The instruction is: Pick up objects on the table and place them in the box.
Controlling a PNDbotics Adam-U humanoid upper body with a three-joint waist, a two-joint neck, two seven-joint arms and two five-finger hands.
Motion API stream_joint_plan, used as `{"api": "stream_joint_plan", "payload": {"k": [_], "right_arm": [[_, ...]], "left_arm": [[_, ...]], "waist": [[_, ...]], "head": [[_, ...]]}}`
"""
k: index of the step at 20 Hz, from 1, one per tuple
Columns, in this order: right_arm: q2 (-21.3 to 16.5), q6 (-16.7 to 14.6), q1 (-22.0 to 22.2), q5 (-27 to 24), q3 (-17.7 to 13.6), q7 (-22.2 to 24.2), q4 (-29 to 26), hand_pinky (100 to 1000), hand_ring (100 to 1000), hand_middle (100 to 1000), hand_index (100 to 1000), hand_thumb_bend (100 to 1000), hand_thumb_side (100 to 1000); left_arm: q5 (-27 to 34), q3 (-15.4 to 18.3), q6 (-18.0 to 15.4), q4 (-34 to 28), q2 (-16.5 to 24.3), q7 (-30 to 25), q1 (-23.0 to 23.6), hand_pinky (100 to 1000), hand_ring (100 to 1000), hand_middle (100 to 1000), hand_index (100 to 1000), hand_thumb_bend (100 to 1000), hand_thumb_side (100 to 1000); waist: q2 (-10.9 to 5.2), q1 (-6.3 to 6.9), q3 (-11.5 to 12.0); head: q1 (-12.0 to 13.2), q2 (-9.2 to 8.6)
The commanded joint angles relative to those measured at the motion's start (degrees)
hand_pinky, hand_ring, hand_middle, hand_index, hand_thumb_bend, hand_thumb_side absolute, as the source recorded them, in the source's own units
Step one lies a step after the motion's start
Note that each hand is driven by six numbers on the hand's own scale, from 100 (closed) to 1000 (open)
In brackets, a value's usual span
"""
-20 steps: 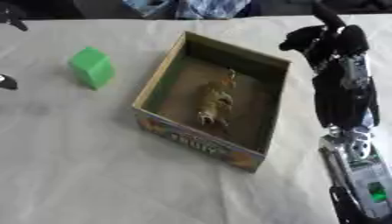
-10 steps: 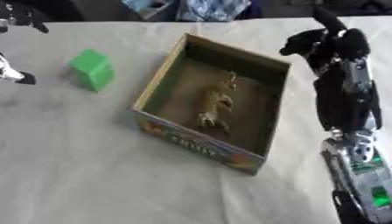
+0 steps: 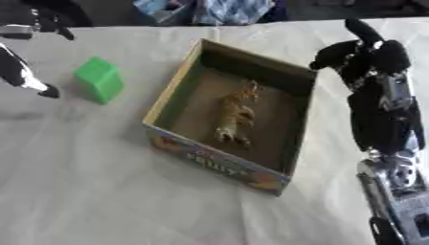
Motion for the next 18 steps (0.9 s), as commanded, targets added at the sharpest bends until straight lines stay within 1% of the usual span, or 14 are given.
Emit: {"api": "stream_joint_plan", "payload": {"k": [1,6,10,11,15,18], "right_arm": [[-0.3,0.0,-0.7,-0.3,0.1,0.4,-1.2,780,611,596,922,269,1000],[-0.2,0.2,-1.0,-0.4,0.3,0.8,-1.2,780,609,593,922,268,1000],[-0.2,0.2,-1.3,-0.5,0.5,1.2,-1.2,780,606,590,923,268,1000],[-0.2,0.3,-1.4,-0.5,0.5,1.3,-1.2,780,605,590,923,268,1000],[-0.1,0.4,-1.6,-0.6,0.8,1.7,-1.2,780,603,588,924,268,1000],[-0.1,0.4,-1.6,-0.7,0.7,1.6,-1.2,780,602,586,924,265,1000]], "left_arm": [[0.1,0.2,-0.7,-0.2,0.4,0.0,-1.8,878,925,1000,945,696,570],[-0.3,0.6,-0.2,0.6,-0.4,1.1,-2.1,871,922,1000,944,713,591],[-0.9,0.9,0.1,1.7,-0.8,1.7,-2.3,874,923,1000,943,718,587],[-1.3,1.0,0.1,2.0,-0.9,1.5,-2.3,874,922,1000,943,712,582],[-2.5,1.7,0.4,3.7,-1.1,0.6,-2.4,869,920,1000,935,635,513],[-2.5,2.3,0.9,5.3,-1.3,-0.6,-2.3,859,913,1000,926,601,492]], "waist": [[-0.92,0.13,-0.4],[-0.32,0.5,-1.5],[0.18,0.83,-2.4],[0.32,0.92,-2.6],[0.77,1.17,-3.3],[0.95,1.14,-3.4]], "head": [[0.5,-1.07],[1.2,-1.69],[1.5,-1.91],[1.6,-1.97],[1.8,-2.13],[1.8,-1.99]]}}
